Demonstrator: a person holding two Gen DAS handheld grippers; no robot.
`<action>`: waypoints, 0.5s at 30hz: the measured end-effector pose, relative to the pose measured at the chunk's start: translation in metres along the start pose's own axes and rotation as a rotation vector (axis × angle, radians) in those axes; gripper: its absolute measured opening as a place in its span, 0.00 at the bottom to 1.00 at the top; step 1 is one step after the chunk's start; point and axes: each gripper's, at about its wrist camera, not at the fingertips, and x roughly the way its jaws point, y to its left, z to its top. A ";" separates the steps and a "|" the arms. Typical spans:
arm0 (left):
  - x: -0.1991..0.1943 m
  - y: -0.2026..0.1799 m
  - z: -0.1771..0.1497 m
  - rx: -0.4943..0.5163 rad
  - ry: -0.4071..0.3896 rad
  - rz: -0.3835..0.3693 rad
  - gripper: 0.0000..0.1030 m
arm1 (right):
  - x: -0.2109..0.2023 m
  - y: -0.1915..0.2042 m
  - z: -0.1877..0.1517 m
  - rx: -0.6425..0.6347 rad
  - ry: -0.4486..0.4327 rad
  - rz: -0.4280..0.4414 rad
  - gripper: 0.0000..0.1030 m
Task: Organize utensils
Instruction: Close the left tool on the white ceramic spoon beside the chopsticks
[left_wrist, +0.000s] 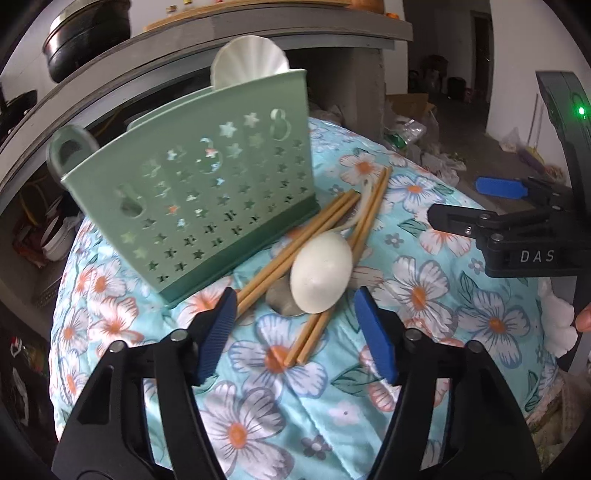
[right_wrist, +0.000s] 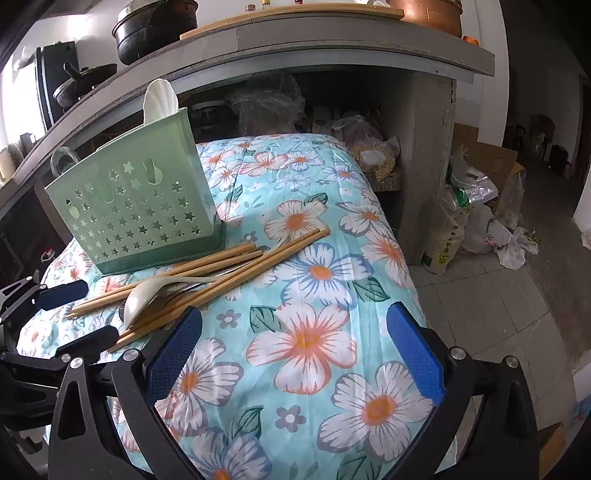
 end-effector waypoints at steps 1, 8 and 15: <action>0.003 -0.003 0.001 0.015 0.004 -0.001 0.54 | 0.001 -0.001 0.000 0.003 0.003 0.001 0.94; 0.022 -0.019 0.001 0.112 0.033 0.035 0.31 | 0.004 -0.001 -0.001 0.002 0.016 0.005 0.94; 0.015 -0.011 0.004 0.076 -0.002 0.039 0.14 | 0.006 0.000 -0.001 0.000 0.022 0.006 0.94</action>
